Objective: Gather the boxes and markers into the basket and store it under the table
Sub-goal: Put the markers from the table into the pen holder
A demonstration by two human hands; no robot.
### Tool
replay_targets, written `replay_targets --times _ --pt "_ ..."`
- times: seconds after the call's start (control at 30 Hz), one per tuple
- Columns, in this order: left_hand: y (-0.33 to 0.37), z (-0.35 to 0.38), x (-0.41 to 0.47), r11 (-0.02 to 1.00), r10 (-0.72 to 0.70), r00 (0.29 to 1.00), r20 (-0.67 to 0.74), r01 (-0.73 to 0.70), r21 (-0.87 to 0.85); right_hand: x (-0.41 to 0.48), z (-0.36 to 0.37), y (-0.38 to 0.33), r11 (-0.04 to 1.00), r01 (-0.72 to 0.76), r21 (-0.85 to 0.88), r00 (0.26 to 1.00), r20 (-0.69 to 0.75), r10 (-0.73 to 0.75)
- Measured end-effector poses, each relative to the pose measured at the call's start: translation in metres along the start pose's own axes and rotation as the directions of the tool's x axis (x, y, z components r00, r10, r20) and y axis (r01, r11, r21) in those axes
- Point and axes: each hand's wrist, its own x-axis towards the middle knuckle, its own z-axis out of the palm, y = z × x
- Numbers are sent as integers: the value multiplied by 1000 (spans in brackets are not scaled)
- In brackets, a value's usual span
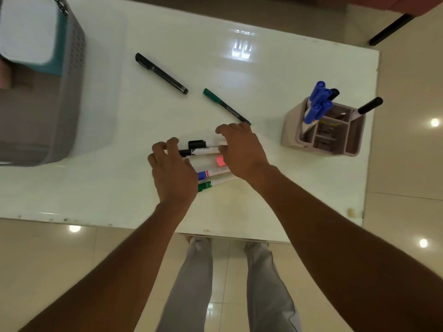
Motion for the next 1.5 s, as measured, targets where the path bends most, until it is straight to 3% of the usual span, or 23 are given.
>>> replay_targets --times 0.07,0.17,0.27,0.37,0.5,0.63,0.8,0.9,1.1,1.2,1.5 --pt "-4 1 7 999 26 998 65 -24 -30 11 3 -4 995 37 -95 995 98 -27" --pt "-9 0 19 998 -1 996 93 7 -63 19 7 -12 987 79 -142 990 128 -61" --pt "-15 -3 30 994 -5 995 100 16 -105 25 7 -13 992 72 -107 990 126 -58" --pt "-17 -11 32 967 21 997 80 0 -255 26 7 -9 996 89 4 987 131 -88" --pt "2 -29 29 752 -16 989 145 108 -650 18 7 -2 950 61 307 996 40 -77" --pt "49 -50 22 592 39 995 92 51 -804 -1 -16 -3 835 65 547 995 -97 -14" --pt "129 -63 -11 615 227 974 15 -131 -777 -56 -63 19 612 129 780 942 -289 170" --pt "183 -52 -38 627 352 935 40 -204 -751 -93 -95 57 611 186 770 863 -425 272" --pt "266 -7 -62 623 448 889 97 -233 -747 -128 -151 131 633 189 751 771 -513 378" --pt "287 18 -65 660 422 903 84 -243 -711 -120 -154 164 593 213 776 765 -510 393" --pt "281 60 -65 747 347 935 71 -230 -624 -94 -119 198 412 206 888 841 -375 389"
